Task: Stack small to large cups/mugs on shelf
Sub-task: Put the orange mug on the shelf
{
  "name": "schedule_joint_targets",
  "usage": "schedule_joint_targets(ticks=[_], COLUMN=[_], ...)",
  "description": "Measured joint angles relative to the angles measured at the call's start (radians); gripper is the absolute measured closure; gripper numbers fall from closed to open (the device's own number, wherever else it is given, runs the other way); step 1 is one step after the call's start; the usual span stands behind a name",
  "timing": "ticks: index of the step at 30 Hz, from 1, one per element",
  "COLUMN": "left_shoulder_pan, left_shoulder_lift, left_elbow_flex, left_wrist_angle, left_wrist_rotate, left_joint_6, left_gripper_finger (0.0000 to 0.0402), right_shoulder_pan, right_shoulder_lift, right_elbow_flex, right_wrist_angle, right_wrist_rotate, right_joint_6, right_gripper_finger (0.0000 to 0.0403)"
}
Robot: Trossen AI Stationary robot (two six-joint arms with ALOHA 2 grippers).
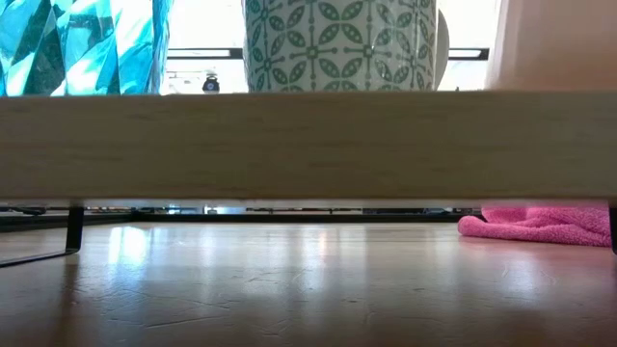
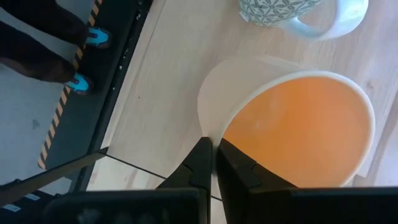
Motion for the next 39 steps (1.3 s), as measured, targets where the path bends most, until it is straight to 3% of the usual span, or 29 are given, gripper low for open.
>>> schedule_joint_targets(ticks=[25, 39], left_shoulder_pan=[0.000, 0.000], left_shoulder_lift=[0.000, 0.000], left_elbow_flex=[0.000, -0.018], left_wrist_angle=[0.012, 0.028], left_wrist_rotate=[-0.003, -0.003], left_joint_6=[-0.009, -0.009], left_gripper_finger=[0.0402, 0.0402], right_shoulder_pan=[0.000, 0.000], right_shoulder_lift=[0.000, -0.001], right_elbow_flex=[0.000, 0.000], right_wrist_angle=[0.009, 0.057], right_wrist_rotate=[-0.053, -0.050], right_joint_6=[0.046, 0.047], right_gripper_finger=[0.0392, 0.0330])
